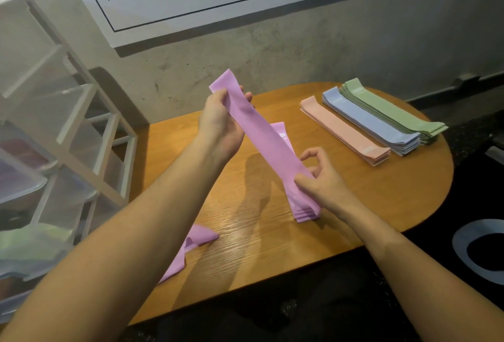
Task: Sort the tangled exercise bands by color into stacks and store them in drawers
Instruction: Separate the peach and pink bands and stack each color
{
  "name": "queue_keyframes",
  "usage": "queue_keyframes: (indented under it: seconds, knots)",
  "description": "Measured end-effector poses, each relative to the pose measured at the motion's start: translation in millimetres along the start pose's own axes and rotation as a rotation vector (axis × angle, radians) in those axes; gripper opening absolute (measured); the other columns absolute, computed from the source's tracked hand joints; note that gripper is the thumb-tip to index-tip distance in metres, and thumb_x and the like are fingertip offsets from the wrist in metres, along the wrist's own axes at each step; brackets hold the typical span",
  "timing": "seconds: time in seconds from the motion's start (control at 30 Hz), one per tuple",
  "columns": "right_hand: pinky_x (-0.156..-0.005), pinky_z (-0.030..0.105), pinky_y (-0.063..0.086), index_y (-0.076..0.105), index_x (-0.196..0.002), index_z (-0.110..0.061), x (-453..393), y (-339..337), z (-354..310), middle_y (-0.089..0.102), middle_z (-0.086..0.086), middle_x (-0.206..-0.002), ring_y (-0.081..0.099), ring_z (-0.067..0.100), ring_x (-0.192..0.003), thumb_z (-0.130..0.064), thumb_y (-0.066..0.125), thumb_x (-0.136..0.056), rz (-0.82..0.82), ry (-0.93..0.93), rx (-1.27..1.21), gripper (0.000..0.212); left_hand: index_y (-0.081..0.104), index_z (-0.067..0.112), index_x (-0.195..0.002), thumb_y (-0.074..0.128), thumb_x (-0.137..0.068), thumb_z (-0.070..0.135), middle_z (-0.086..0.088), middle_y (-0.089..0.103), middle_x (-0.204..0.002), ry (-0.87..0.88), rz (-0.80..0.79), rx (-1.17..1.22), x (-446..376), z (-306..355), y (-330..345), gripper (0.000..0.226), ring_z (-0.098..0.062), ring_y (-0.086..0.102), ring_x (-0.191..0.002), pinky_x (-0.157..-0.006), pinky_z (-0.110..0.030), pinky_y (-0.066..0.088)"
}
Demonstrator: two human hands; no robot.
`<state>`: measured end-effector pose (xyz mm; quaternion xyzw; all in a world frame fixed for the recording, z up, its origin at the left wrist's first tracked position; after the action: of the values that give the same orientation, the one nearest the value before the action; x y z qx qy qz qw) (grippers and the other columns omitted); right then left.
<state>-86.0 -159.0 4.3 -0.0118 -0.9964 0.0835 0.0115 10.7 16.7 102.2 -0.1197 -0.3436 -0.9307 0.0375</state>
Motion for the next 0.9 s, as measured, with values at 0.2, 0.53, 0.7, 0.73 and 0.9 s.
queue_keyframes:
  seconds: [0.2, 0.53, 0.7, 0.73, 0.9]
  knots:
    - [-0.067, 0.020, 0.051, 0.076, -0.095, -0.016, 8, -18, 0, 0.074, 0.009, -0.089, 0.068, 0.014, -0.081, -0.009, 0.074, -0.087, -0.024, -0.013, -0.117, 0.010, 0.060, 0.013, -0.122, 0.053, -0.104, 0.025, -0.003, 0.071, -0.095, 0.056, 0.011, -0.102, -22, -1, -8, 0.022, -0.018, 0.071, -0.084, -0.082, -0.038, 0.060]
    - [-0.100, 0.025, 0.052, 0.065, -0.131, -0.032, 18, -33, 17, 0.061, -0.013, -0.133, 0.060, 0.000, -0.118, 0.001, 0.057, -0.094, -0.370, 0.115, 0.123, 0.050, 0.067, 0.028, -0.102, 0.065, -0.098, 0.025, 0.007, 0.072, -0.091, 0.183, 0.097, -0.420, -42, -5, -16, 0.005, -0.010, 0.064, -0.077, -0.066, -0.027, 0.045]
    - [-0.099, 0.025, 0.051, 0.060, -0.136, -0.027, 20, -41, 13, 0.059, -0.011, -0.135, 0.059, 0.000, -0.117, 0.002, 0.064, -0.092, -0.379, -0.020, 0.222, 0.053, 0.068, 0.024, -0.103, 0.066, -0.097, 0.022, 0.005, 0.074, -0.093, 0.165, 0.088, -0.408, -48, -11, -14, 0.006, -0.012, 0.067, -0.078, -0.060, -0.025, 0.053]
    - [-0.099, 0.025, 0.052, 0.061, -0.135, -0.027, 19, -43, 13, 0.059, -0.010, -0.134, 0.059, 0.000, -0.117, 0.001, 0.067, -0.091, -0.370, -0.037, 0.222, 0.052, 0.068, 0.024, -0.103, 0.067, -0.097, 0.022, 0.003, 0.075, -0.094, 0.161, 0.091, -0.411, -49, -12, -14, 0.006, -0.013, 0.068, -0.079, -0.060, -0.025, 0.054]
    - [-0.092, 0.035, 0.056, 0.071, -0.112, -0.027, 20, -52, 10, 0.066, -0.009, -0.111, 0.063, 0.011, -0.108, -0.004, 0.070, -0.087, -0.257, -0.139, 0.216, 0.034, 0.067, 0.019, -0.110, 0.068, -0.096, 0.019, -0.003, 0.075, -0.103, 0.130, 0.101, -0.423, -59, -22, -16, 0.013, -0.018, 0.072, -0.085, -0.066, -0.030, 0.059]
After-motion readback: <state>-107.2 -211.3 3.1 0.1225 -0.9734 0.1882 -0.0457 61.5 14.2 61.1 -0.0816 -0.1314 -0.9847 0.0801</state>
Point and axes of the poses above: each hand's wrist, its own x-axis away from the middle knuckle, its own y-axis out of the palm, z = x × y, the point moved 7 cm from there along -x, towards the middle knuckle
